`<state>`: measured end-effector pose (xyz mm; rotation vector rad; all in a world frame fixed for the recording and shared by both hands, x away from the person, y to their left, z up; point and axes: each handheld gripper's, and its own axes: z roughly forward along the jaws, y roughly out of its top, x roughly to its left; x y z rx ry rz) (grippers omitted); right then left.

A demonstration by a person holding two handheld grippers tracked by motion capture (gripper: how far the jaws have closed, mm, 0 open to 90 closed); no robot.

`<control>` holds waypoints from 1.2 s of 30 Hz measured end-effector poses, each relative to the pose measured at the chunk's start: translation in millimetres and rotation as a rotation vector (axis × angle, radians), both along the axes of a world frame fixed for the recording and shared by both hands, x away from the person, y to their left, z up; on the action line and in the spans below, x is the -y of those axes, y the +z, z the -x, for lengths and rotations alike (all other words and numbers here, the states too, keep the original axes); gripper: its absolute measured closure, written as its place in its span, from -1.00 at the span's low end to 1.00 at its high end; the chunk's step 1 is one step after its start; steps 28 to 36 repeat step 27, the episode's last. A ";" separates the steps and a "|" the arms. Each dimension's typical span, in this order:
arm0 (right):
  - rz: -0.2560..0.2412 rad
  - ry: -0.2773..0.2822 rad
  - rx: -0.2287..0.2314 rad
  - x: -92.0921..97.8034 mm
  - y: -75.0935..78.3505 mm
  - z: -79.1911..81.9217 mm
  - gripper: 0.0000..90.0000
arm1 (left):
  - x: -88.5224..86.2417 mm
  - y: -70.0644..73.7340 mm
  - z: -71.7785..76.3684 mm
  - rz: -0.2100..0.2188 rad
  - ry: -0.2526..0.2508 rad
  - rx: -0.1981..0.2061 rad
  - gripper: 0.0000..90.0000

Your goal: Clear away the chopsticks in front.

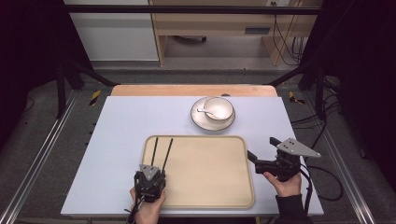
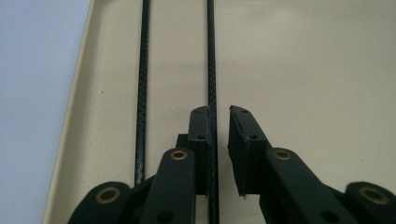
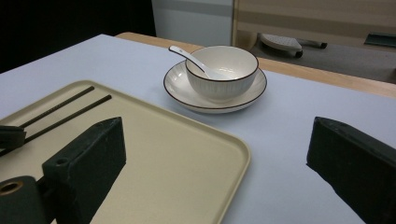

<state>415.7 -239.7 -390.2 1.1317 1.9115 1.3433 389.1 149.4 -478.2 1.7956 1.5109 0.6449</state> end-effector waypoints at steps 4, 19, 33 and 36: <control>-0.004 -0.004 0.002 1.3 0.7 0.6 -0.90 | -10.8 13.3 -0.8 0.048 -0.031 0.047 0.47; -0.017 -0.028 0.019 8.4 2.5 4.4 -0.91 | -67.9 75.3 -11.9 0.070 -0.177 0.300 -0.60; -0.024 -0.046 0.017 15.8 0.3 5.7 -0.91 | -90.8 74.6 -16.1 0.106 -0.189 0.316 -0.79; -0.024 -0.046 0.017 15.8 0.3 5.7 -0.91 | -90.8 74.6 -16.1 0.106 -0.189 0.316 -0.79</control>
